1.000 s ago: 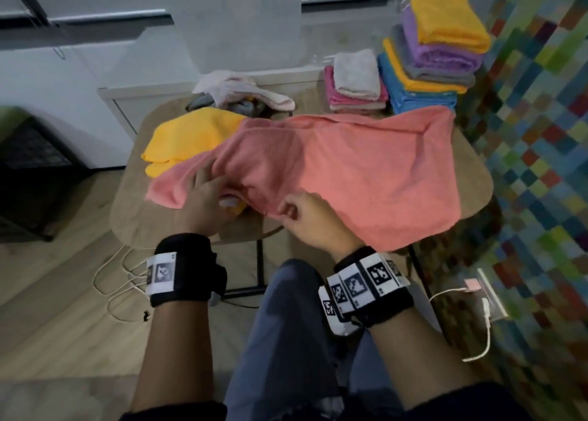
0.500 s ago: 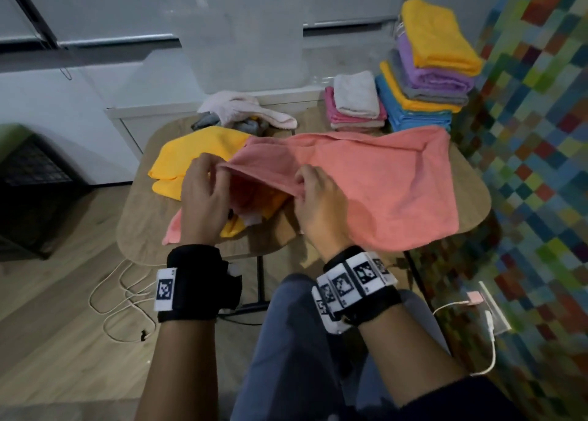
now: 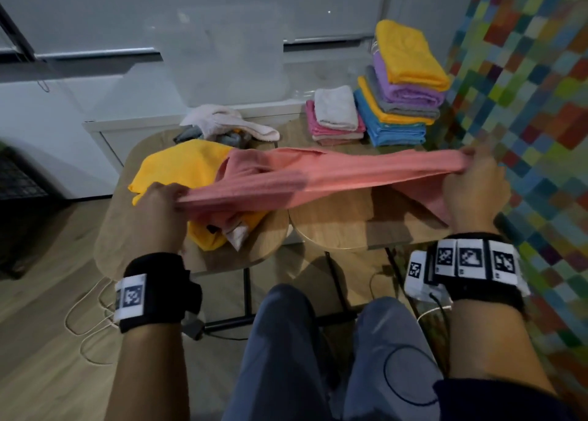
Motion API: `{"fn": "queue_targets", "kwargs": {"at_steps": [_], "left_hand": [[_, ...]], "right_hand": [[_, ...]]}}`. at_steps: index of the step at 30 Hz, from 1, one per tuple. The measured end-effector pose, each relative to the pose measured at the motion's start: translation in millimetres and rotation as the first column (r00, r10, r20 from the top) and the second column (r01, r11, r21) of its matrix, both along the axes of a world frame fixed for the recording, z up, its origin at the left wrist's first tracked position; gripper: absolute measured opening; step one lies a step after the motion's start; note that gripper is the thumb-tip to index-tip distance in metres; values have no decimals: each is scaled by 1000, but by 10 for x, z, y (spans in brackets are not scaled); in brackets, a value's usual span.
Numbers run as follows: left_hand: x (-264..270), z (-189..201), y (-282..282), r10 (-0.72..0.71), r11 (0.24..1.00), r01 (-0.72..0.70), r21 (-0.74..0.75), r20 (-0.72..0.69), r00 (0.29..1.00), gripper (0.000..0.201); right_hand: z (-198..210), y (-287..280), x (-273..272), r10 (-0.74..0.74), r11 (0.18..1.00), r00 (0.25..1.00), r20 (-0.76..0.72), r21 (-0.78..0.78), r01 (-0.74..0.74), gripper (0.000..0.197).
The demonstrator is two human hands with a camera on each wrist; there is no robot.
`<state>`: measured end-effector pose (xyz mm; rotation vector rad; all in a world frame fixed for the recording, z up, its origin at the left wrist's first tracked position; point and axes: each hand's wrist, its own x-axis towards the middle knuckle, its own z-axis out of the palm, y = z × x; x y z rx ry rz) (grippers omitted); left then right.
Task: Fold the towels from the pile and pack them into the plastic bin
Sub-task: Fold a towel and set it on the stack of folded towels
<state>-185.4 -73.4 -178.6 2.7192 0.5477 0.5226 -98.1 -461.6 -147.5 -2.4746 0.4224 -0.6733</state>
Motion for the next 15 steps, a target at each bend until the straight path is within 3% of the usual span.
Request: {"fn": "queue_targets", "kwargs": {"at_steps": [2,5,7,9,10,11,13,15], "left_hand": [[-69,133,79,116,993,-117,28,46,992,35],[-85,273,78,299,952,-287,-105,126,946,23],[95,308,122,234,901,-168,-399,122,965,23],[421,283,235,146,667,-8,-745,120,982,24],[564,270,263,143,566,43,-824,149,979,26],[698,268,274,136,514,89,-853,183,974,28],[867,375,227,153,520,154,-840,269,951,22],[993,602,153,202,542,264,-798,429,881,18]], "right_hand": [[116,-100,-17,-33,999,999,-24,-4,33,37],[240,-157,11,-79,995,996,-27,65,81,35],[305,-148,90,-32,993,998,-60,110,38,33],[349,-122,260,74,989,988,-139,137,-55,31],[367,-108,374,134,981,979,-152,158,-110,31],[405,-85,492,170,971,975,-143,194,-141,31],[501,-44,736,197,941,979,-53,290,-174,34],[652,19,900,178,915,973,148,338,-219,33]]}}
